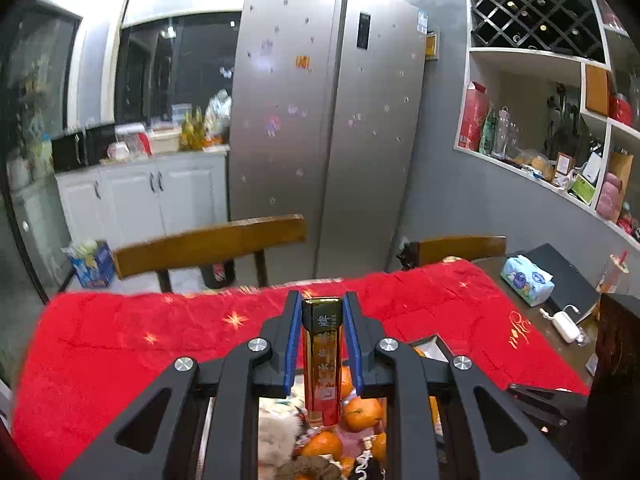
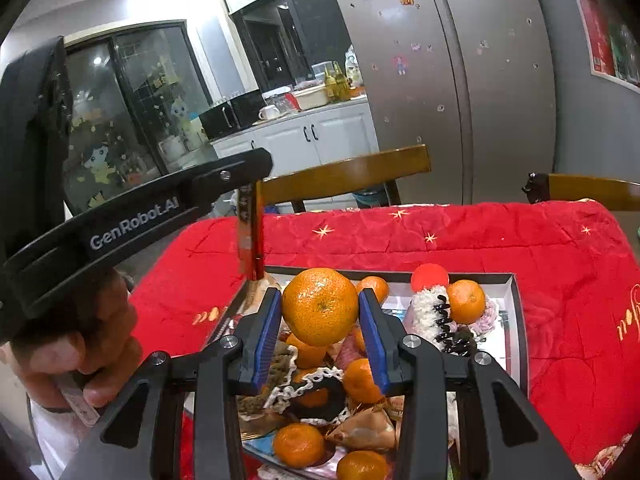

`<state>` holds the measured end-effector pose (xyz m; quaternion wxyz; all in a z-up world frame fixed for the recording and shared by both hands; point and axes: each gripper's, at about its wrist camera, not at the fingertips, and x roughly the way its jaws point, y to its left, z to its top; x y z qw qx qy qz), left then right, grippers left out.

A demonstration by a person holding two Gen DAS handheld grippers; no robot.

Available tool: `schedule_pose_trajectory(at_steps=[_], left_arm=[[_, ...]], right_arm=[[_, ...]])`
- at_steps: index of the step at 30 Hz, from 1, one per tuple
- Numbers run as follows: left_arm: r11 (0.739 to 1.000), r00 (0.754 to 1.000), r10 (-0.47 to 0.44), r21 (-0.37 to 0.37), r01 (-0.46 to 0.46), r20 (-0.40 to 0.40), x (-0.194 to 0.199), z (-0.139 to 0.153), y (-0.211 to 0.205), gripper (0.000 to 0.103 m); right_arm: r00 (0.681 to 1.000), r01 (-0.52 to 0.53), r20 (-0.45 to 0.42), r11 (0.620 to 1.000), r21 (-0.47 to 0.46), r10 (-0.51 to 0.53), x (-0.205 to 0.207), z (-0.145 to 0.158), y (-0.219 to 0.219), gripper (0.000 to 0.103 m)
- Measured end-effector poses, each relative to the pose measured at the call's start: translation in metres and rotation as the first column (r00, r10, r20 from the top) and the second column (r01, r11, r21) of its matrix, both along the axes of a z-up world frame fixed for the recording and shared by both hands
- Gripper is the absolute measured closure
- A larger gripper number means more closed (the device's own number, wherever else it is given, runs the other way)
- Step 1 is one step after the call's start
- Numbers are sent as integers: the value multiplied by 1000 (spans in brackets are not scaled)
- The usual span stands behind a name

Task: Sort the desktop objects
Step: 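Carry the gold bar and the mandarin over the black tray with both tools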

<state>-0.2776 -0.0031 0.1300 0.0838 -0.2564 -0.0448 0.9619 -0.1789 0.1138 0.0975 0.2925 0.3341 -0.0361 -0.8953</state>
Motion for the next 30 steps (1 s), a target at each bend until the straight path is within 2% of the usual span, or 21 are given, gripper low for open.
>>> schedule_pose_trajectory(at_steps=[7,11,22,30], left_arm=[[999,991,-26,28,23,128,-27,-52,0,82],[999,988,-27,28,23,153,-31,-70,3,82],[1000,989,-22,10,21,144,-30,-78,8,82],[1000,987,-8,-8,10,161,-33,-80,8,81]], right_arm=[[999,13,36,998,65,-16,-19,-31,-3,65],[998,7,65,995,98,-13,-22,-44,-4,65],[998,-9,59,994,111,3,-21,-52,0,65],[995,-17,98,997,77,9,-25,-55,3,63]])
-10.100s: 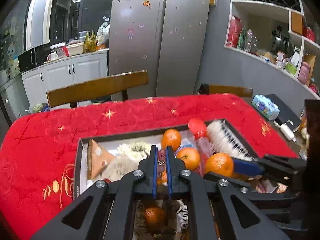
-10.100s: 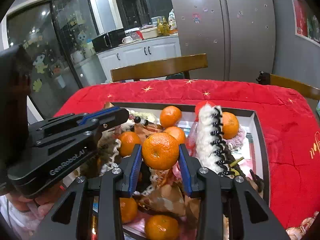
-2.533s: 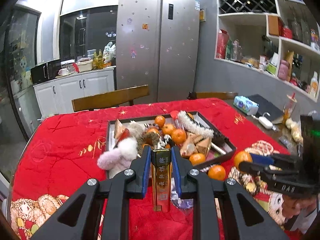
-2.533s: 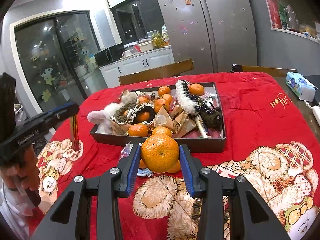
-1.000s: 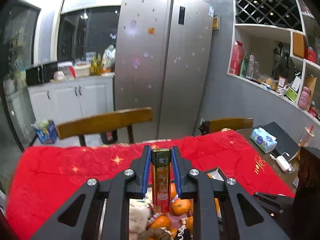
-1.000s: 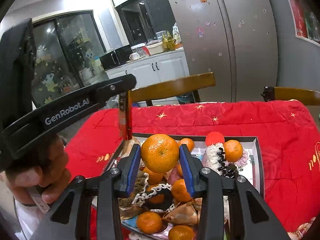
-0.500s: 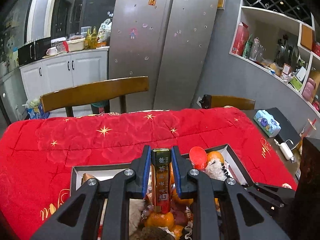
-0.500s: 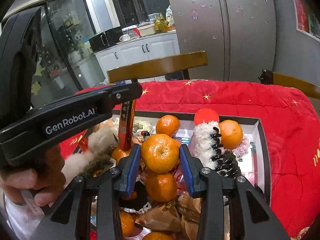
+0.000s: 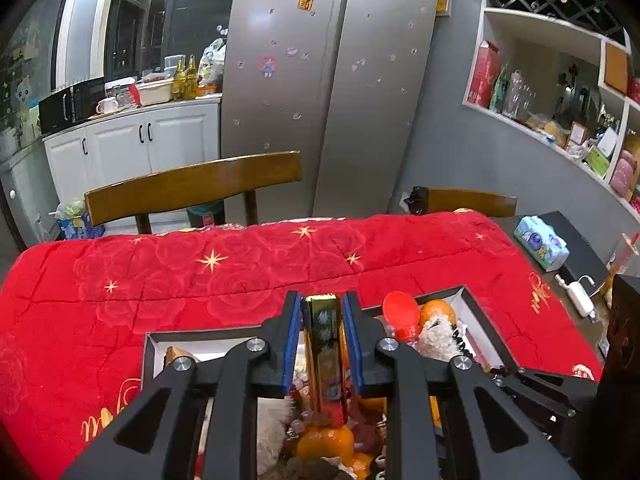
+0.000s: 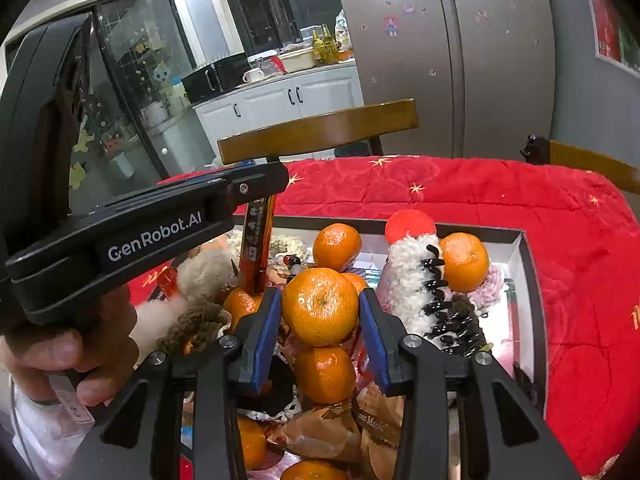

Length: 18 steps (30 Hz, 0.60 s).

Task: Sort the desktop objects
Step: 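Carry the gold bar and the mandarin over the black tray with both tools, then open left tool to drop the gold bar while right tool releases the mandarin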

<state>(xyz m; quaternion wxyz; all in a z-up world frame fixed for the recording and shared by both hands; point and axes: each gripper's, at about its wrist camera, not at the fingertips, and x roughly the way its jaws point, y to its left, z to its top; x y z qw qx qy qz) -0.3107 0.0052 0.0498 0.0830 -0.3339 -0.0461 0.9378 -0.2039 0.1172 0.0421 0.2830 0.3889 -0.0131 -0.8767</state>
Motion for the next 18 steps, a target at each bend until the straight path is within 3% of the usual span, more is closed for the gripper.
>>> schedule_pose_trajectory(at_steps=[2,4,5,8,10,11,12,13,18], left_arm=[[1000,1000,-5,-2,5,4,0,-1,1,77],[1000,1000,-3,-13,3,-6,1,1,2,61],[1000,1000,-3,-17,2,-9,1,2,3,52],[1000,999,-17,-18,16,-30,4,7,4,49],[999,999,-10,-31,9,-50,7,13,4,32],[1000,998,-8,-23,6,-59,8,16,2,16],[1000,998,-5,-16,4,-63,8,18,1,4],[1000,998,3,-3,-3,-68,9,21,-2,0],[998,992,68,9,-67,-104,11,31,-17,0]], right_arm=[[1000,1,7,1000,-5,-1,0,-1,1,62],[1000,-2,8,1000,-8,2,0,0,1,58],[1000,-1,6,1000,-12,1,1,1,1,51],[1000,-5,-10,999,-35,4,3,7,3,37],[1000,-3,-19,999,-52,3,4,12,5,22],[1000,-4,-22,998,-65,2,5,13,6,9],[1000,-5,-28,997,-83,3,5,15,8,6],[999,-7,-35,995,-102,3,5,18,10,6],[998,-5,-58,993,-121,-2,7,25,13,1]])
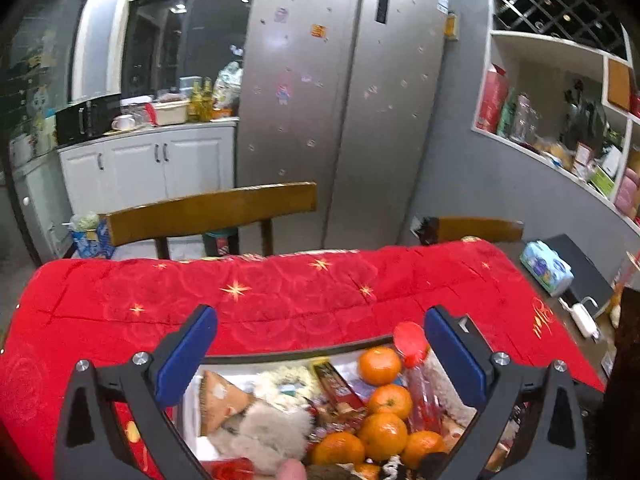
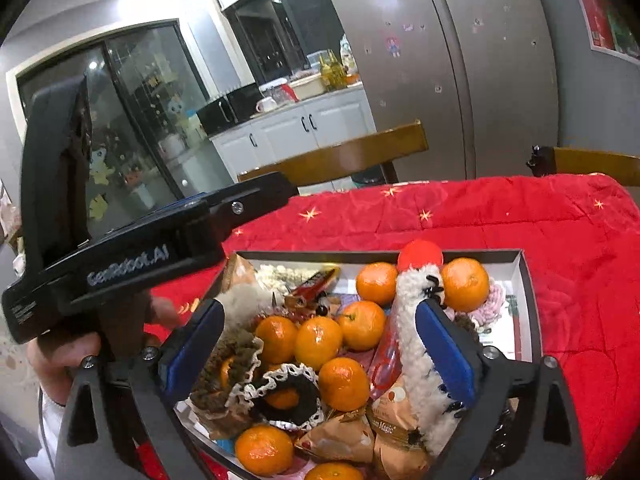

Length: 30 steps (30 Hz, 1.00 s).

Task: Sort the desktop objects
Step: 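Open left tool to drop the gold bar while right tool releases the mandarin, then raise both tools from the tray toward the clear packet and loose mandarins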

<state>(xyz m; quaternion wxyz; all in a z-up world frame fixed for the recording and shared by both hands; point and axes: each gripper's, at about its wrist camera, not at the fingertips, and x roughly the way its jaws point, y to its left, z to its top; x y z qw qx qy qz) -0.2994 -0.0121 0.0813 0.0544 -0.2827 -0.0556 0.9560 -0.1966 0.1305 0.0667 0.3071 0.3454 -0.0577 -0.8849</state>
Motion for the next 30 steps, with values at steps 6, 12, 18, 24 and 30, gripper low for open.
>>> schedule_pose_trajectory(at_steps=[6,12,18,24,30], left_arm=[[1000,999,29,14,-29,-14,2,10,-12,0],[999,997,45,-15,-45,-55,27,30,-9,0],[999,995,45,-5,-45,-88,75,59,-9,0],[998,987,53,-28,-58,-150,131,93,-7,0],[998,978,44,-43,-54,-206,176,121,2,0]], right_arm=[[1000,17,2,1000,-10,-17,0,8,2,0],[998,47,-46,998,-51,-49,16,36,16,0],[991,66,-114,995,-78,-75,51,74,29,0],[983,83,-159,994,-70,-94,89,98,46,0],[971,106,-210,993,-60,-116,120,122,61,0]])
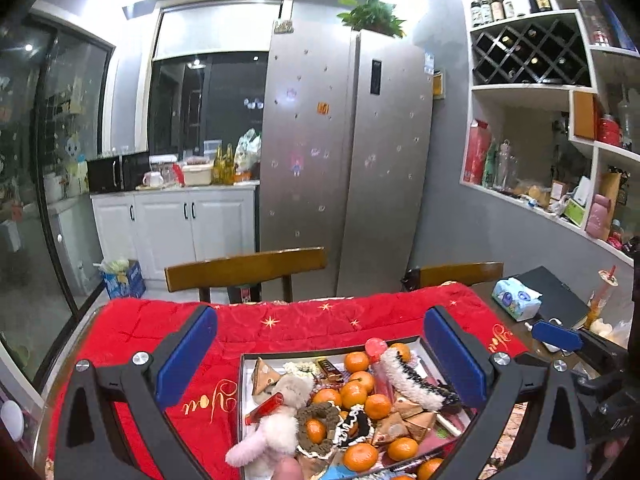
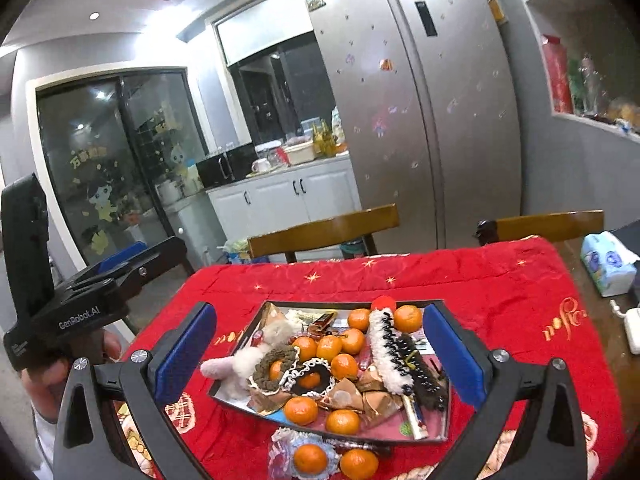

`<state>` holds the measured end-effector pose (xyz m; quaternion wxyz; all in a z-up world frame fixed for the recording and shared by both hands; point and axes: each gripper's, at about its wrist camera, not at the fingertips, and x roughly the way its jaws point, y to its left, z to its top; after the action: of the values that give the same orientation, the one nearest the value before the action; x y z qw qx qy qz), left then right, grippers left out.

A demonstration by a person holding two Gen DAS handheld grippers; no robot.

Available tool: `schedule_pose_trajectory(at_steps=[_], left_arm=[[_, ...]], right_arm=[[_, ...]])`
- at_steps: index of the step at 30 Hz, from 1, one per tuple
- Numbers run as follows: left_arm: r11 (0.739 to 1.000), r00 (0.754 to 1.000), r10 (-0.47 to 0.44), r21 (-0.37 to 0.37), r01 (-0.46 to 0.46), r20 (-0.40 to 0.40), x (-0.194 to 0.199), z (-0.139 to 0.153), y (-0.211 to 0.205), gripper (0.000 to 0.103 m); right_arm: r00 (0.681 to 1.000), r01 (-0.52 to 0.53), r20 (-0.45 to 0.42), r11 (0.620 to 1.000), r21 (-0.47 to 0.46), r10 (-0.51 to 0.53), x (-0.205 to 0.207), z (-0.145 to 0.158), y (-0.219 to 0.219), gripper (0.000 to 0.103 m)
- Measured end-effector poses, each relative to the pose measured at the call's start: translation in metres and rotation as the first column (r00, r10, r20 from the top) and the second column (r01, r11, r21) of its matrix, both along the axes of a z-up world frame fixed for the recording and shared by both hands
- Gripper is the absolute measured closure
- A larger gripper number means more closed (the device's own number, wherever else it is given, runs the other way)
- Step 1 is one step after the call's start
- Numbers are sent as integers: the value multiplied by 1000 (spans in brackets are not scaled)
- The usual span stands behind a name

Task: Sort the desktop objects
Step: 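Raise both tools from the tray toward the clear packet and loose mandarins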

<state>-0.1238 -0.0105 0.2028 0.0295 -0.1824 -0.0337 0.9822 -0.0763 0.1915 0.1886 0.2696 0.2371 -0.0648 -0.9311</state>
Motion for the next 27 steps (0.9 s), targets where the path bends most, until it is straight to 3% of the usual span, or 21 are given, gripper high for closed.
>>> schedule_pose_trajectory(at_steps=[6,12,20,27], left_arm=[[1000,1000,-9,-11,9,-20,29,15,11,0],[999,998,-36,-11,35,-44,62,13,26,0],[998,1000,-10,-57,9,-16,79,-39,41,0],[997,994,-10,-72,18,107,69,-95,41,0]], right_arm=[[999,21,-51,999,28,-20,25,11,5,0],[998,26,-57,999,22,-24,39,1,14,0],[999,41,-19,997,59,-40,40,-47,17,0],[997,16,72,996,90,-22,27,-86,13,0]])
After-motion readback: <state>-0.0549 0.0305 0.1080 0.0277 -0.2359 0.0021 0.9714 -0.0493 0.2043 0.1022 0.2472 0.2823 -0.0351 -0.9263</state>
